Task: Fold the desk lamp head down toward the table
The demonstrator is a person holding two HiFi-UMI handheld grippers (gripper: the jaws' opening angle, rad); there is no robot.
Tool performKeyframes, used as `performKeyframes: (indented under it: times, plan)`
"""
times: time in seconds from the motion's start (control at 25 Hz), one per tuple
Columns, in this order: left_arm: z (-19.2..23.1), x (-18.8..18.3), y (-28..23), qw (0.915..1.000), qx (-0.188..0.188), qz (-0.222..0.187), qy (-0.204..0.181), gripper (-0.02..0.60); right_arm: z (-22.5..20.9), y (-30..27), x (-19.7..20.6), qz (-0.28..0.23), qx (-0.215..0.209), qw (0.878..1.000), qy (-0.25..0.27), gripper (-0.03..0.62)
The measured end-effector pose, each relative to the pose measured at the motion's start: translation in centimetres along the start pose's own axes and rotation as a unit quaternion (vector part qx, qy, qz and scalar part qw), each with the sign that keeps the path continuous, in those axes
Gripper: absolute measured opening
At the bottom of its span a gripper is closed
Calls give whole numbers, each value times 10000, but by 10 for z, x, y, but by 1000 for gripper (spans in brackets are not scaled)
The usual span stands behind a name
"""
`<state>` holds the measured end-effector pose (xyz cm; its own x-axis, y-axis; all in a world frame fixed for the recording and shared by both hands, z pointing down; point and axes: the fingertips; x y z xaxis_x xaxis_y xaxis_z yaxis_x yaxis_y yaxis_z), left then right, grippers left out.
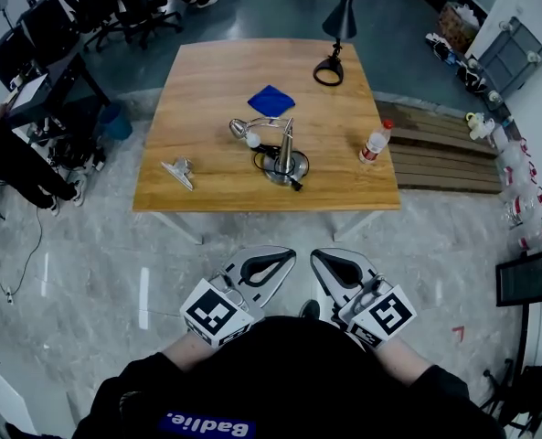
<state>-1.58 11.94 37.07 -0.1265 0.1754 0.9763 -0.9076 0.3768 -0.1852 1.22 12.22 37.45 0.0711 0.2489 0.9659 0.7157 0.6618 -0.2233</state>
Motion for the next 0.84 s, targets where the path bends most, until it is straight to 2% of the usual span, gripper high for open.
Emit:
performKeyframes:
  times: [0.84]
  plan:
    - [-1,8,6,9998,-160,115,-19,9,5,-2,0,28,-135,9999,38,5]
Point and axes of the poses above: the fingertips, and each gripper's own axes: y backward along the fingers, z to its left, x out of its underside, and after that the axes turned 7 degrees about z, right-handed
